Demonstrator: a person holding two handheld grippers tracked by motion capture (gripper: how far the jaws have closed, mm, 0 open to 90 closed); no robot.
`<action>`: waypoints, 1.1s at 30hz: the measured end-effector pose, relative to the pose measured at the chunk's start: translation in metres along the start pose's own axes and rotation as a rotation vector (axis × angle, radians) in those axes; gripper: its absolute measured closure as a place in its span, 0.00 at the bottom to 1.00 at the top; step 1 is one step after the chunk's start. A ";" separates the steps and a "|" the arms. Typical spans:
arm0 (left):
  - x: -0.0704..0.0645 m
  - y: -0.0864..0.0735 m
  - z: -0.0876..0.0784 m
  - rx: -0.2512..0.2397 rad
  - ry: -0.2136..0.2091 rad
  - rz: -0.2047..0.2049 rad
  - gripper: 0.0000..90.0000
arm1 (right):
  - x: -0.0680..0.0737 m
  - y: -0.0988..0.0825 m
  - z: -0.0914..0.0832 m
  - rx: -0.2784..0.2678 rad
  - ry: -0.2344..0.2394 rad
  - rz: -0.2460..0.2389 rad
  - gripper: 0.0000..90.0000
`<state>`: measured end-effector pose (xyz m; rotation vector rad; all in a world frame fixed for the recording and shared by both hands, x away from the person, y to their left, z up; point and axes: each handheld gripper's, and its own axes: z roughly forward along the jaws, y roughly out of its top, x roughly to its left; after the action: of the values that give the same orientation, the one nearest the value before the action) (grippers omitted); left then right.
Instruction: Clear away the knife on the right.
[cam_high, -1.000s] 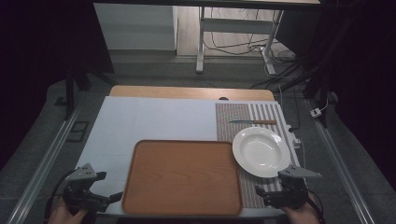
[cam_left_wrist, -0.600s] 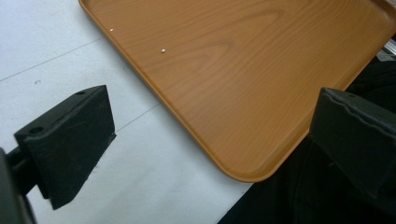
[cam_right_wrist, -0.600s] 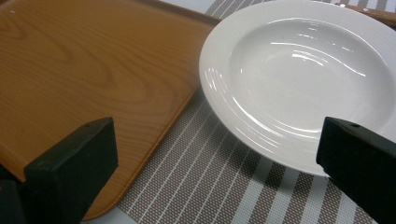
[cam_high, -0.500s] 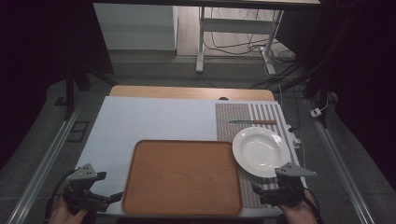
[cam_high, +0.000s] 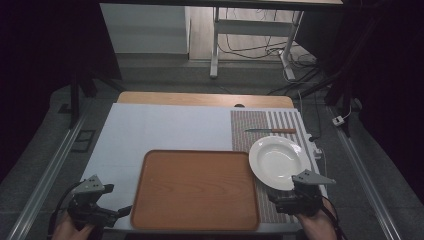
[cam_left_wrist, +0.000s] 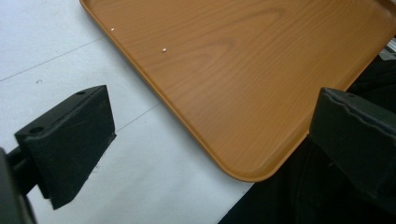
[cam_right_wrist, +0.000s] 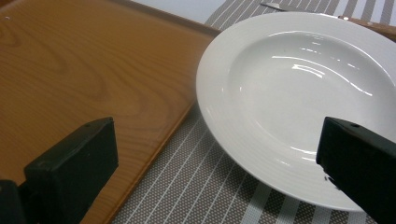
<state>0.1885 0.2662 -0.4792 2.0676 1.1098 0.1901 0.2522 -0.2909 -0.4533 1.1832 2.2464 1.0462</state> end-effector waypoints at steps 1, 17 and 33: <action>0.000 0.000 0.000 0.001 0.000 -0.001 0.00 | -0.001 0.000 0.001 -0.001 0.001 -0.001 0.00; 0.001 0.000 0.000 0.003 0.000 -0.007 0.00 | -0.008 0.010 0.018 0.026 0.015 0.033 0.00; 0.001 0.000 0.000 0.004 0.001 -0.007 0.00 | -0.018 0.023 0.044 0.071 -0.005 0.027 0.00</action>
<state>0.1890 0.2665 -0.4794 2.0670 1.1183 0.1858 0.3027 -0.2779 -0.4640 1.2469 2.2874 0.9798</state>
